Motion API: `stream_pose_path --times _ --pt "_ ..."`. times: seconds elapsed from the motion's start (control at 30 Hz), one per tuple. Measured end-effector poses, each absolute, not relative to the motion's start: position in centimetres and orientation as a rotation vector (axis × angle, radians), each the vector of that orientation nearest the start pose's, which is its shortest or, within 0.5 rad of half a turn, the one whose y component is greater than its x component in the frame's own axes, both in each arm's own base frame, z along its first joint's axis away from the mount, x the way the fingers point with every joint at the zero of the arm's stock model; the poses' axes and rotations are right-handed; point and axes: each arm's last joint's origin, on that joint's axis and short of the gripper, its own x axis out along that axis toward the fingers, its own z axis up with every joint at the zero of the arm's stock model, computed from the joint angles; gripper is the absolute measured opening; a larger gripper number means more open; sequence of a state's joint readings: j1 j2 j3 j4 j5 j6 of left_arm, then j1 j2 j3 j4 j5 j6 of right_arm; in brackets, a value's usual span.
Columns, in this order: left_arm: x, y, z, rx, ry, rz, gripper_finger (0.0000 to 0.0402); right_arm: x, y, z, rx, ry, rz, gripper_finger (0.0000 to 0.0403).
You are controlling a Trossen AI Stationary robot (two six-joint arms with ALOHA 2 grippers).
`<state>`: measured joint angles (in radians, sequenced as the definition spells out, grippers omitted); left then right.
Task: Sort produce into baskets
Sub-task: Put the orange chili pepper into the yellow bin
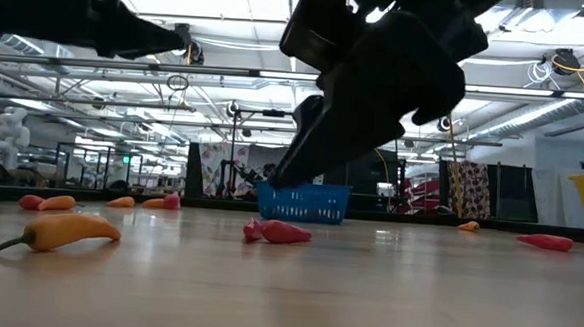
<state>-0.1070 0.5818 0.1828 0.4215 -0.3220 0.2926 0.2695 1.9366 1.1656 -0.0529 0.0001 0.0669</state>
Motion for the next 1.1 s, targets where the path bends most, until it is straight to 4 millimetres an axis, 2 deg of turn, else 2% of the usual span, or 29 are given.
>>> stream_pose_path --times 0.2,0.4,0.57,0.7,0.97,1.1 --pt "14.3 -0.7 21.3 0.309 -0.043 0.146 0.0123 38.3 10.5 14.9 -0.055 0.845 0.215 0.0242" --pt "14.4 -0.8 21.1 0.339 -0.029 0.116 0.0123 38.7 10.4 12.4 -0.081 0.887 0.171 0.0242" --pt "14.4 -0.8 20.9 0.342 -0.014 0.113 0.0123 38.9 10.5 11.9 -0.082 0.883 0.173 0.0232" --pt "14.4 -0.8 20.8 0.35 -0.002 0.115 0.0123 38.9 10.3 11.9 -0.074 0.888 0.174 0.019" --pt "14.4 -0.8 20.8 0.35 -0.001 0.115 0.0123 38.9 10.1 12.0 -0.07 0.885 0.165 0.0071" --pt "14.4 -0.8 20.8 0.35 0.003 0.115 0.0123 39.6 10.3 13.4 -0.061 0.905 0.177 0.0024"
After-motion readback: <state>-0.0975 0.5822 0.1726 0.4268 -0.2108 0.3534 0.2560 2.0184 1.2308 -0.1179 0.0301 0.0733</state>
